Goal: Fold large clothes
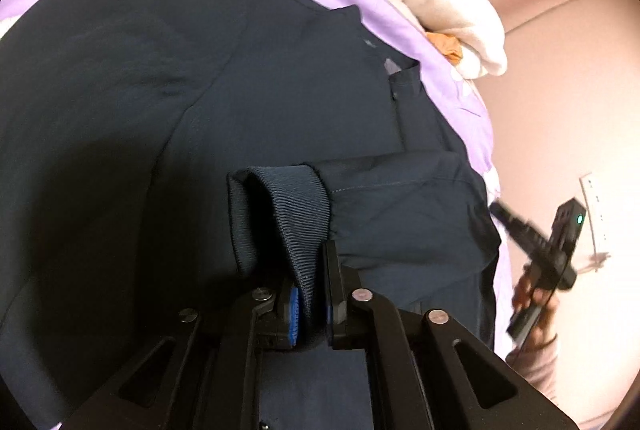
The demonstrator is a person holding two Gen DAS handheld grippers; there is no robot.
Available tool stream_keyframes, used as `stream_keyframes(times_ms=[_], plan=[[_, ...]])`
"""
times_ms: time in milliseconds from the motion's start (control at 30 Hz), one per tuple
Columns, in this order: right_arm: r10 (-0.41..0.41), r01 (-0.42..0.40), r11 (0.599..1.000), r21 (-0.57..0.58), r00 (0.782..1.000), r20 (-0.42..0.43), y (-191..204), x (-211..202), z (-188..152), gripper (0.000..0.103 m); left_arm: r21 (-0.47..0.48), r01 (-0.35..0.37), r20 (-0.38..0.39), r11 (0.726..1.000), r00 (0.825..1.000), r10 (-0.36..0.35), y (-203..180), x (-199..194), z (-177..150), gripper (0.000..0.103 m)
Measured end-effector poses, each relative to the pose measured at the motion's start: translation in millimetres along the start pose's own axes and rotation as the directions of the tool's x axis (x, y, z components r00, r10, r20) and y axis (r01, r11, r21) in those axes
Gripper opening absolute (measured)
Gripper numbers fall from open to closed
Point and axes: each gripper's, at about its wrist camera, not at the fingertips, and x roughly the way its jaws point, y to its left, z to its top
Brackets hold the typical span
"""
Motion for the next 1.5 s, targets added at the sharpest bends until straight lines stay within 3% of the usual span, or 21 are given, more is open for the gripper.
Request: stream_keyframes(times_ms=[133,267,333,400,467,533,667,700,800,867,1000,1133,1300,1500], plan=[[-0.077,0.054,0.988,-0.145,0.985,-0.153,18,27,-33,0.028,-0.007,-0.037,-0.004,0.999,0.999,0.037,1,-1,2,0.027],[-0.186,0.145,0.946,-0.29,0.975,-0.12,30,29,-58,0.029,-0.055,-0.042,0.004,0.998,0.999,0.043,4,-2,2,0.031],[-0.209,0.163,0.942,-0.294,0.969,-0.132,33,27,-57,0.03,-0.084,-0.051,0.021,0.995,0.998,0.053,2,-8,0,0.034],[-0.162,0.127,0.966,-0.227,0.976,-0.147,33,14,-53,0.032,-0.085,-0.047,0.051,0.995,0.997,0.051,-3,-21,-6,0.051],[-0.087,0.066,0.981,-0.183,0.99,-0.107,39,-10,-59,0.033,-0.084,-0.036,0.087,0.996,0.995,0.044,-4,-38,-15,0.062],[-0.041,0.031,0.985,-0.172,0.998,-0.057,48,-36,-66,0.044,-0.102,-0.016,0.147,0.995,0.989,0.031,0,-68,-29,0.065],[0.05,-0.054,0.987,-0.152,0.998,-0.033,61,-68,-85,0.046,-0.195,0.007,0.272,0.981,0.961,0.047,28,-128,-68,0.076],[0.078,-0.081,0.987,-0.142,0.997,-0.03,64,-76,-93,0.047,-0.229,0.008,0.305,0.973,0.95,0.064,38,-144,-81,0.081],[0.132,-0.134,0.984,-0.119,0.991,-0.022,73,-90,-109,0.057,-0.317,0.029,0.382,0.948,0.919,0.099,66,-183,-116,0.082],[0.169,-0.17,0.98,-0.107,0.985,-0.023,80,-97,-123,0.059,-0.383,0.035,0.427,0.923,0.893,0.143,88,-208,-143,0.082],[0.215,-0.217,0.973,-0.075,0.976,-0.036,97,-104,-149,0.061,-0.494,0.074,0.474,0.866,0.858,0.197,123,-236,-184,0.082],[0.258,-0.258,0.966,-0.016,0.966,-0.035,106,-114,-171,0.063,-0.585,0.158,0.527,0.795,0.82,0.225,154,-254,-218,0.082],[0.278,-0.277,0.961,0.023,0.959,-0.051,117,-117,-190,0.063,-0.634,0.248,0.56,0.732,0.8,0.215,181,-260,-233,0.082],[0.298,-0.295,0.954,0.048,0.953,-0.057,128,-118,-197,0.063,-0.661,0.284,0.571,0.695,0.791,0.219,203,-252,-215,0.082]])
